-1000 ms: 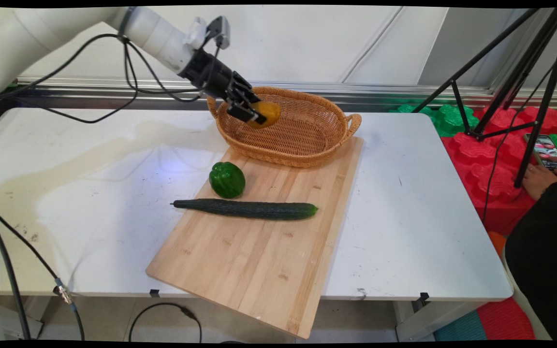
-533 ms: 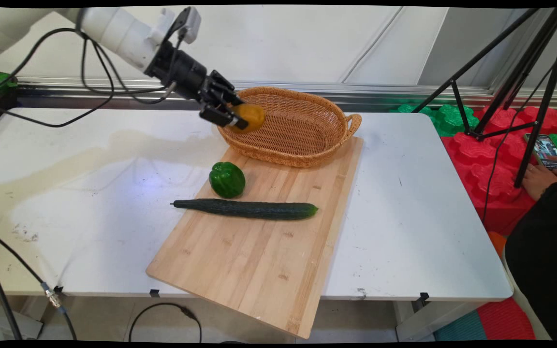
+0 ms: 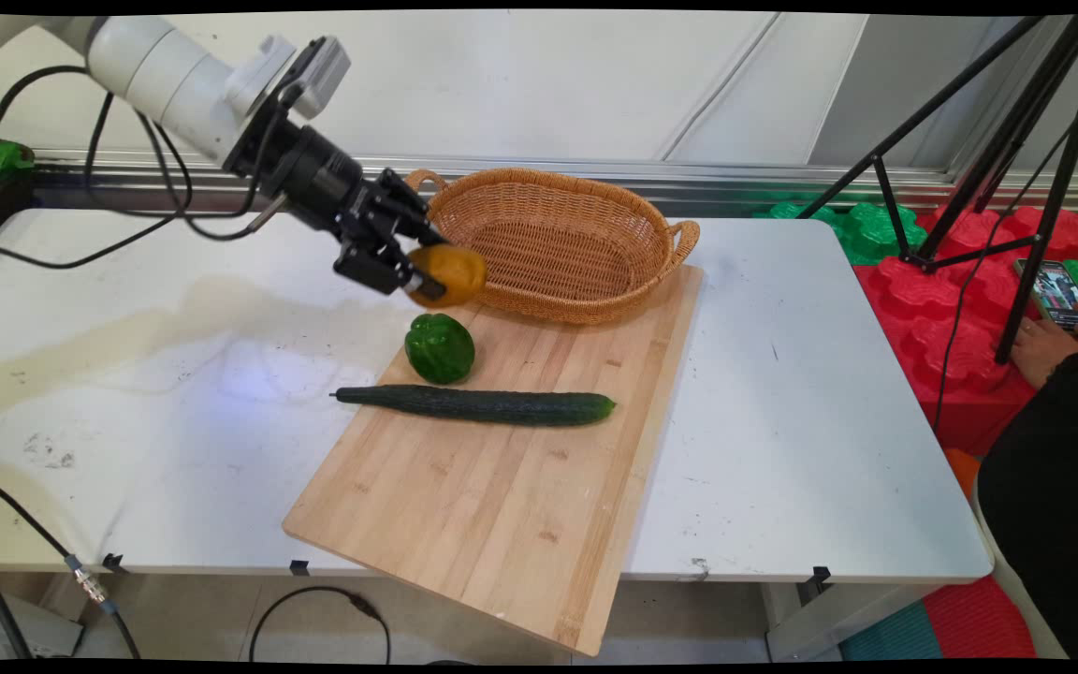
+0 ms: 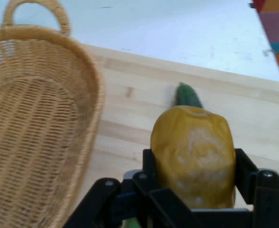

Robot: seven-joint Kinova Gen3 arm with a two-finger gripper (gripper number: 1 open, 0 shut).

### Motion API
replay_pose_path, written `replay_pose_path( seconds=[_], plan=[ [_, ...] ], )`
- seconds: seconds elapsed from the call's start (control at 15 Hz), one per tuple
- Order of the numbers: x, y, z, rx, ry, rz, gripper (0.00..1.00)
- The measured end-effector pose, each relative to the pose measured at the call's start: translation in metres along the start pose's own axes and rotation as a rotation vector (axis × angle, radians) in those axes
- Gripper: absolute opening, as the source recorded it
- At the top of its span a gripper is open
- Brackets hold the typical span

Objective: Place the picked object on the cutting board

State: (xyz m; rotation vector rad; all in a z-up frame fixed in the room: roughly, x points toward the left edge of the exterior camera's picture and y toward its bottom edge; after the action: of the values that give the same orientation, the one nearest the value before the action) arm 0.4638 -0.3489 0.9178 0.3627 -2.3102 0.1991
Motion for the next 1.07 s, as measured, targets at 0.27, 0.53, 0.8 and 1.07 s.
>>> replay_pose_path(
  seconds=[0.27,0.53,0.8,1.07],
  plan=[
    [-0.001,0.029,0.009,-0.044,-0.01,0.031,0.0],
    [-0.004,0.054,0.03,-0.078,-0.036,0.068,0.0],
    [-0.009,0.079,0.063,-0.114,-0.072,0.099,0.0],
    [-0.01,0.096,0.098,-0.138,-0.101,0.119,0.0]
  ],
)
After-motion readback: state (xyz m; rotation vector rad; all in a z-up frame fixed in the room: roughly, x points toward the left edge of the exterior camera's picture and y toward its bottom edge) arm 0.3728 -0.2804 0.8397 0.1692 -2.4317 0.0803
